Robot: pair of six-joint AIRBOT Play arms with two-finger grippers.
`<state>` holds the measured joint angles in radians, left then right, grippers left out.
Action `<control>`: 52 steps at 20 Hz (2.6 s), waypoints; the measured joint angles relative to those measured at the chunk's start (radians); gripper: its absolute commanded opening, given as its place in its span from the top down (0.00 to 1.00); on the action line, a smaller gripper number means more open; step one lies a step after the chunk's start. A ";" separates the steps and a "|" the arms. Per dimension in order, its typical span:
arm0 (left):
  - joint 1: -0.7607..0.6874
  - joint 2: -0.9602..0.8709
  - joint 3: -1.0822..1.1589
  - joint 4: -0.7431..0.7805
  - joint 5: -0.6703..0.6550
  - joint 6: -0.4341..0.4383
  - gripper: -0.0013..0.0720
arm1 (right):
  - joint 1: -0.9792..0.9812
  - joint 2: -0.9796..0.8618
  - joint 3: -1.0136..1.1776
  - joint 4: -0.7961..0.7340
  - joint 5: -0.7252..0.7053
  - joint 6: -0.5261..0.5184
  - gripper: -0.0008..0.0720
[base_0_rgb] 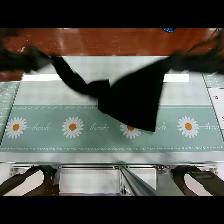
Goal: Fold the shirts.
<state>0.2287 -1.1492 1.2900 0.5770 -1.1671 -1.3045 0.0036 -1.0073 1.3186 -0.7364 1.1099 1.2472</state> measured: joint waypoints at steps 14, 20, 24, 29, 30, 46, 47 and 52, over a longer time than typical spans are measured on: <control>0.098 0.674 0.314 0.211 0.004 -0.031 0.96 | -0.102 0.375 0.577 -0.277 0.284 0.181 0.95; -0.107 0.774 0.306 0.606 -0.109 -0.137 0.96 | -0.103 0.419 0.545 -0.367 0.461 0.238 0.95; -0.141 0.761 0.183 0.700 -0.138 -0.218 0.96 | -0.103 0.424 0.335 -0.393 0.476 0.246 0.95; -0.152 0.629 -0.060 0.608 0.063 -0.239 0.96 | -0.103 0.327 0.019 -0.400 0.296 0.222 0.95; -0.153 0.580 -0.092 0.580 0.098 -0.227 0.96 | -0.103 0.282 -0.009 -0.398 0.260 0.214 0.95; -0.148 -0.444 0.177 0.299 0.166 -0.105 0.29 | -0.261 -0.579 0.058 -0.009 -0.055 0.150 0.42; -0.121 -0.462 0.217 0.315 0.103 -0.107 0.29 | -0.292 -0.582 0.059 0.000 -0.027 0.141 0.42; 0.113 -0.444 0.185 0.421 -0.232 -0.143 0.29 | -0.455 -0.461 -0.034 -0.129 0.161 0.111 0.42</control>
<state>0.3420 -1.5929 1.4754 0.9981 -1.3991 -1.4475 -0.4515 -1.4685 1.2842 -0.8654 1.2705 1.3579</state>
